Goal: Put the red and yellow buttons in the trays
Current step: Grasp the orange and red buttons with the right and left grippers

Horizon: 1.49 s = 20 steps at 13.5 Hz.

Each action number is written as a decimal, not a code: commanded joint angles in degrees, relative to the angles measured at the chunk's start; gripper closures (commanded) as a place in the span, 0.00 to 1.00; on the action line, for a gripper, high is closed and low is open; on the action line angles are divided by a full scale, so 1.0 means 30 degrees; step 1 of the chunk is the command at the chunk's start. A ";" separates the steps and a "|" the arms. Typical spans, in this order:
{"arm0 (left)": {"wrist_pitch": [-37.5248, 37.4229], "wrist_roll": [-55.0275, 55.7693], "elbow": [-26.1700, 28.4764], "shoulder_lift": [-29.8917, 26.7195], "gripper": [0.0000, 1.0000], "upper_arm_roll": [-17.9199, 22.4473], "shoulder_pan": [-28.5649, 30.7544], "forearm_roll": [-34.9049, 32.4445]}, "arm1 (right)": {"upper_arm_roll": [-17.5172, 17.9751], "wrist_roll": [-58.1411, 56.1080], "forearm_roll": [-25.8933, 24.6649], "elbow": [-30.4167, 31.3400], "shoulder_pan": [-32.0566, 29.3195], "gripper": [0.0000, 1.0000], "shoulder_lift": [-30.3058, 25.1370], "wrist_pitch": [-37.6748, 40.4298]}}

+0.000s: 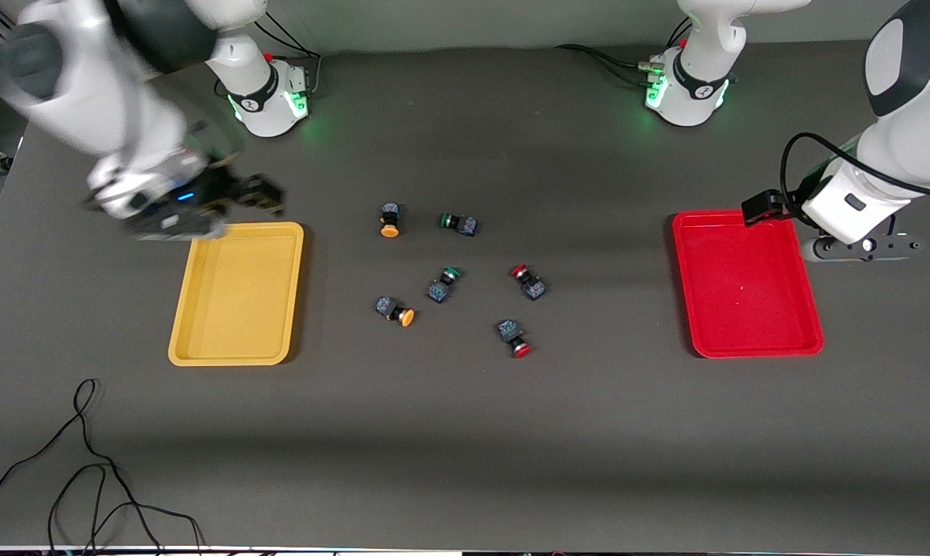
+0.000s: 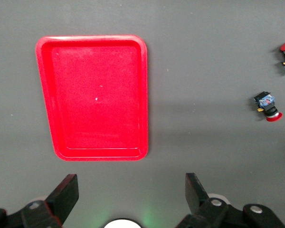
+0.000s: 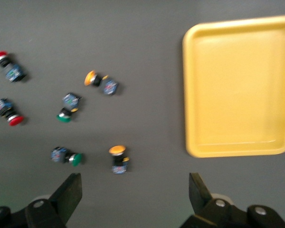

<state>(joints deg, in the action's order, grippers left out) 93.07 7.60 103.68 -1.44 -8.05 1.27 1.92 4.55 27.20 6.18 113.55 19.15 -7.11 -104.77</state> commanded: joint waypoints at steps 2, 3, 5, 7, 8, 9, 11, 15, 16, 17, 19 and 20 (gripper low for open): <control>0.0296 0.2316 0.0392 0.0475 0.00 -0.0042 -0.1272 0.1202 | -0.0227 0.4863 -0.0096 0.3922 0.4092 0.00 -0.1965 -0.2865; 0.0673 0.3346 0.0450 0.0829 0.00 -0.0042 -0.1565 0.1642 | -0.0227 0.6271 -0.0184 0.4187 0.5004 0.00 -0.1965 -0.3131; 0.1406 0.5249 0.0509 0.1473 0.00 -0.0071 -0.2822 0.1822 | -0.0198 0.6929 -0.0767 0.4714 0.6122 0.00 -0.2081 -0.3192; 0.2516 0.6777 0.0857 0.2554 0.00 -0.0042 -0.4226 0.1822 | -0.0198 0.6958 -0.1704 0.5970 0.6419 0.00 -0.2607 -0.3860; 0.3566 0.7799 0.1179 0.2996 0.00 -0.0042 -0.4872 0.1793 | -0.0198 0.6959 -0.1825 0.6876 0.6419 0.00 -0.2929 -0.4562; 0.4302 0.8331 0.1473 0.3667 0.00 -0.0042 -0.5081 0.1793 | -0.0198 0.6959 -0.1826 0.7697 0.6419 0.00 -0.3077 -0.5468; 0.5388 0.8832 0.1505 0.5306 0.00 -0.0100 -0.5752 0.1880 | -0.0169 0.7017 -0.1826 0.8464 0.6419 0.00 -0.2642 -0.7021; 0.9369 1.3687 0.1476 0.8063 0.01 -0.0100 -0.7891 0.1851 | -0.0169 0.7017 -0.1826 1.0426 0.6419 0.00 -0.0128 -1.2202; 1.0190 1.4510 0.1505 0.8358 0.00 -0.0129 -0.8099 0.1880 | -0.0169 0.7017 -0.1826 1.0836 0.6419 0.00 0.0663 -1.3578; 1.1068 1.5939 0.1534 0.8738 0.00 -0.0188 -0.8362 0.1881 | -0.0169 0.7075 -0.1826 1.1159 0.6448 0.00 0.1571 -1.5071; 1.2563 1.7823 0.1476 0.9791 0.01 -0.0188 -0.9152 0.1764 | -0.0169 0.7193 -0.1826 1.1221 0.6478 0.00 0.3707 -1.7215; 1.3064 1.7916 0.1505 1.0261 0.03 -0.0188 -0.9242 0.1764 | -0.0198 0.7193 -0.1826 1.1221 0.6478 0.00 0.4675 -1.8269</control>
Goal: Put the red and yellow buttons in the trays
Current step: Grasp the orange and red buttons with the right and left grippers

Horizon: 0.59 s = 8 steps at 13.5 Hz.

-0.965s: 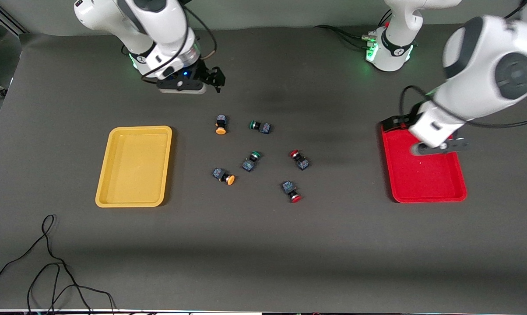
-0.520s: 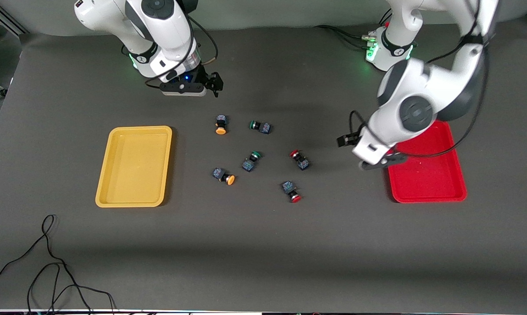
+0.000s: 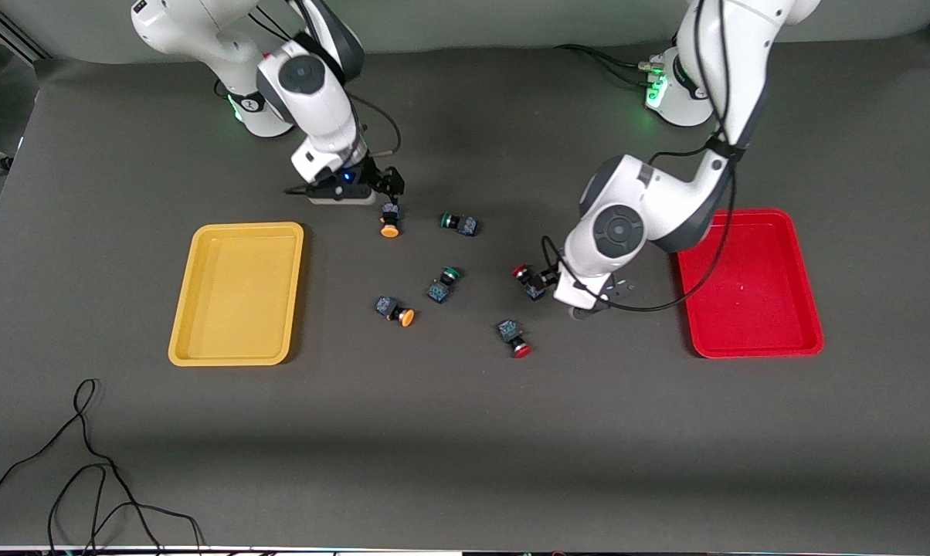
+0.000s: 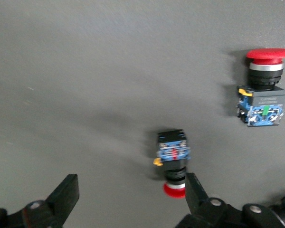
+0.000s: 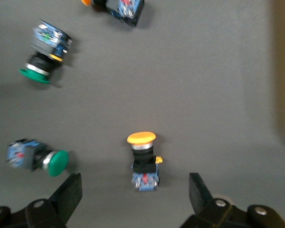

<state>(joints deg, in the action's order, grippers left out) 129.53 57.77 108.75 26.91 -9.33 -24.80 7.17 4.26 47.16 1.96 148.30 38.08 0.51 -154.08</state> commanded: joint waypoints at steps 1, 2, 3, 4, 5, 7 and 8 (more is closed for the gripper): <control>0.1146 0.1280 -0.0216 0.1046 0.05 0.0211 -0.0582 0.0040 | -0.0102 0.0510 -0.0447 -0.0391 0.0253 0.00 0.3074 -0.2859; 0.1438 0.1397 -0.0216 0.1135 0.10 0.0182 -0.0699 0.0069 | -0.0131 0.0481 -0.0448 -0.0450 0.0254 0.00 0.4099 -0.3739; 0.1702 0.1427 -0.0245 0.1339 0.11 0.0182 -0.0787 0.0069 | -0.0160 0.0452 -0.0448 -0.0479 0.0283 0.00 0.4718 -0.4241; 0.2169 0.1456 -0.0304 0.1544 0.12 0.0182 -0.0817 0.0098 | -0.0161 0.0394 -0.0448 -0.0538 0.0284 0.00 0.4956 -0.4304; 0.2899 0.1486 -0.0362 0.1924 0.12 0.0182 -0.0933 0.0157 | -0.0161 0.0364 -0.0448 -0.0683 0.0284 0.00 0.5016 -0.4276; 0.3666 0.1981 -0.0362 0.2278 0.12 0.0182 -0.0992 0.0128 | -0.0219 0.0335 -0.0448 -0.0976 0.0284 0.00 0.5657 -0.4275; 0.3784 0.2071 -0.0537 0.2453 0.14 0.0182 -0.1109 0.0128 | -0.0248 0.0305 -0.0448 -0.1268 0.0284 0.03 0.5894 -0.4188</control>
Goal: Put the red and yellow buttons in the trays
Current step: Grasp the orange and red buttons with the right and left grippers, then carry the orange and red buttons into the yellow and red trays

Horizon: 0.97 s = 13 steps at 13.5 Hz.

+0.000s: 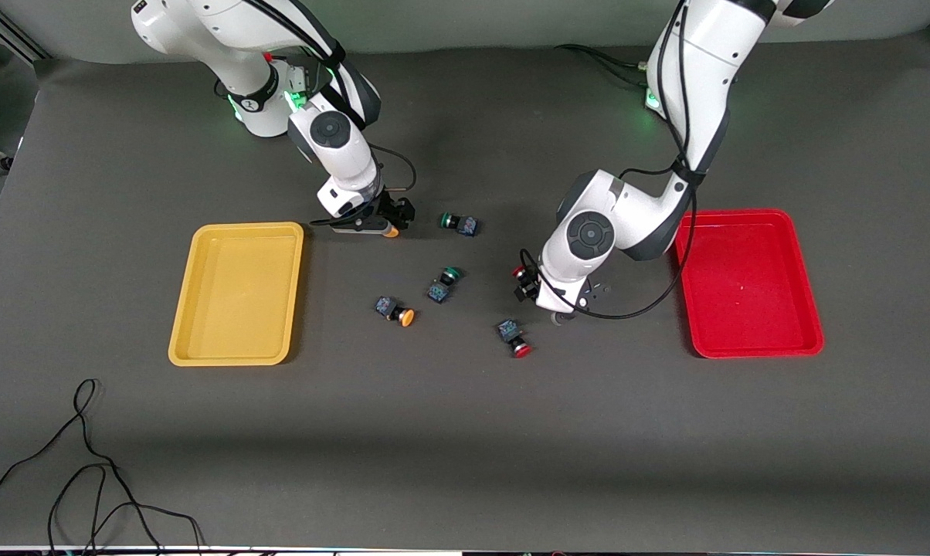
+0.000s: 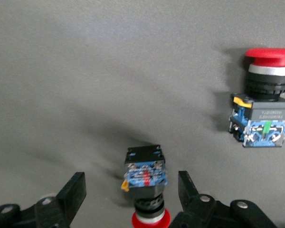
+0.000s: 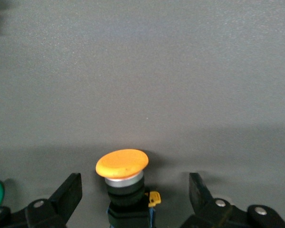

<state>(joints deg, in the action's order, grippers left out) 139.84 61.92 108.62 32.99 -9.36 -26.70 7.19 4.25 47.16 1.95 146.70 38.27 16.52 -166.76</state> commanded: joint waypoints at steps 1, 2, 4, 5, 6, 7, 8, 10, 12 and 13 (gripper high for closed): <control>0.0495 0.0716 -0.0521 0.0546 0.21 0.0219 -0.0621 0.0092 | -0.0246 0.0277 -0.0445 -0.0911 0.0194 0.22 0.0558 0.0242; 0.0613 0.0716 -0.0522 0.0577 0.33 0.0220 -0.0738 0.0034 | -0.0246 0.0248 -0.0445 -0.1203 0.0194 0.40 0.0529 0.0795; 0.0643 0.0657 -0.0492 0.0664 0.70 0.0191 -0.0769 -0.0142 | -0.0275 0.0247 -0.0503 -0.2051 0.0165 0.68 0.0413 0.2461; 0.0643 0.0657 -0.0492 0.0665 1.00 0.0190 -0.0740 -0.0142 | -0.0275 0.0218 -0.0851 -0.2316 0.0165 0.76 0.0325 0.3109; 0.0498 0.0715 -0.0521 0.0578 1.00 0.0190 -0.0740 -0.0142 | -0.0275 0.0276 -0.1522 -0.2377 0.0165 0.81 0.0324 0.3231; 0.0235 0.0745 -0.0493 0.0374 1.00 0.0219 -0.0711 -0.0142 | -0.0304 0.0306 -0.1877 -0.2349 0.0136 0.82 0.0353 0.3232; 0.0088 0.0745 -0.0405 -0.0034 1.00 0.0220 -0.0565 -0.0142 | -0.0304 0.0277 -0.1909 -0.2348 0.0135 0.82 0.0353 0.3232; -0.1892 0.0775 -0.0725 -0.1495 1.00 0.0278 -0.0476 -0.0055 | -0.0304 0.0248 -0.1910 -0.2348 0.0135 0.85 0.0295 0.3261; -0.5608 -0.0593 -0.0727 -0.3602 1.00 0.0425 0.0629 -0.0200 | -0.0334 0.0102 -0.2055 -0.2465 0.0077 0.86 -0.0316 0.3988; -0.7106 -0.2371 -0.0698 -0.4657 1.00 0.0425 0.1652 -0.0201 | -0.0334 0.0072 -0.2085 -0.2959 0.0019 0.87 -0.0814 0.5270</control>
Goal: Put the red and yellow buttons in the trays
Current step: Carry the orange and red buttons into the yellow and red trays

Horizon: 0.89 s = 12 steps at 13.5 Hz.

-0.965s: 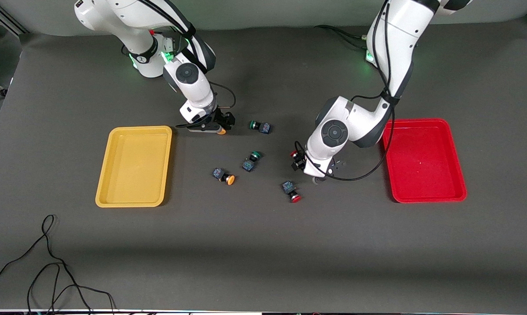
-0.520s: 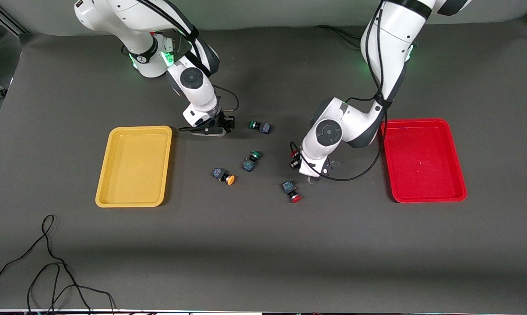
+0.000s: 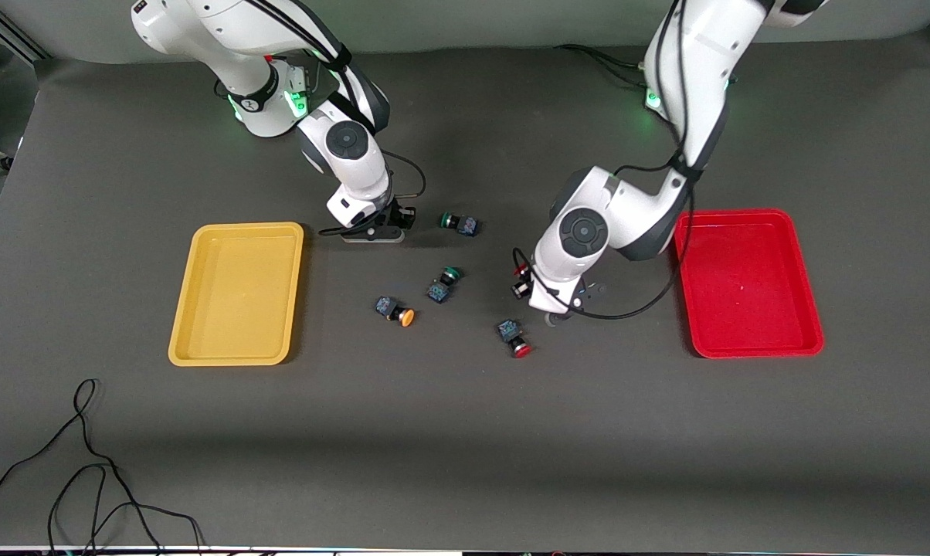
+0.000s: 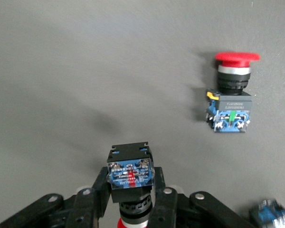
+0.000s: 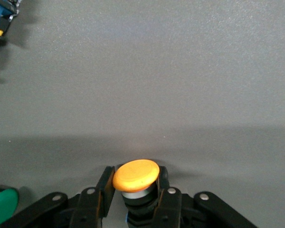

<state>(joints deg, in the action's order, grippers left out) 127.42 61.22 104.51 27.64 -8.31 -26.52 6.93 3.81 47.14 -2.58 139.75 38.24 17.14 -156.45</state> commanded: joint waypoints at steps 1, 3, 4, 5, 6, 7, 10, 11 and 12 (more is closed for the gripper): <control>-0.4287 -0.3489 0.0757 -0.3783 1.00 0.0073 0.2619 -0.0112 | -0.0185 0.0049 -0.0574 -0.1428 0.0027 0.87 -0.1634 0.3734; -0.6633 -0.5629 0.0787 -0.5395 1.00 0.0073 0.4088 -0.0112 | -0.0272 -0.0709 -0.0545 -0.3708 -0.0090 0.87 -0.2749 0.8416; -0.7543 -0.7150 0.0875 -0.6041 1.00 0.0102 0.4732 -0.0112 | -0.0679 -0.1351 -0.0516 -0.5142 -0.0090 0.87 -0.2927 1.0557; -0.8161 -0.8876 0.1108 -0.6541 1.00 0.0103 0.5754 -0.0141 | -0.1031 -0.2053 -0.0313 -0.6722 -0.0090 0.87 -0.2929 1.2319; -0.8544 -1.0895 0.1429 -0.6952 1.00 0.0103 0.6895 -0.0199 | -0.1382 -0.2844 -0.0224 -0.8014 -0.0090 0.87 -0.2900 1.3816; -0.8664 -1.2713 0.1983 -0.7217 1.00 0.0132 0.7777 -0.0548 | -0.1763 -0.3664 -0.0136 -0.9187 -0.0090 0.87 -0.2842 1.4904; -0.7470 -1.6241 0.4121 -0.7396 1.00 0.0132 0.9893 -0.1076 | -0.4567 -0.8658 0.0274 -1.0574 -0.0091 0.87 -0.2841 1.5969; -0.6594 -1.6334 0.5085 -0.7396 1.00 0.0132 1.0069 -0.1862 | -0.5768 -1.1031 0.0420 -1.0634 -0.0090 0.87 -0.2870 1.5970; -0.5454 -1.6393 0.6022 -0.7367 1.00 0.0103 1.0303 -0.1899 | -0.6969 -1.3259 0.0480 -1.0635 -0.0090 0.87 -0.2870 1.5883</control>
<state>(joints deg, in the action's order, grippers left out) 105.57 13.31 116.04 7.21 -7.03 3.88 2.90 -11.08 19.27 -2.78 109.64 37.89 7.07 -109.65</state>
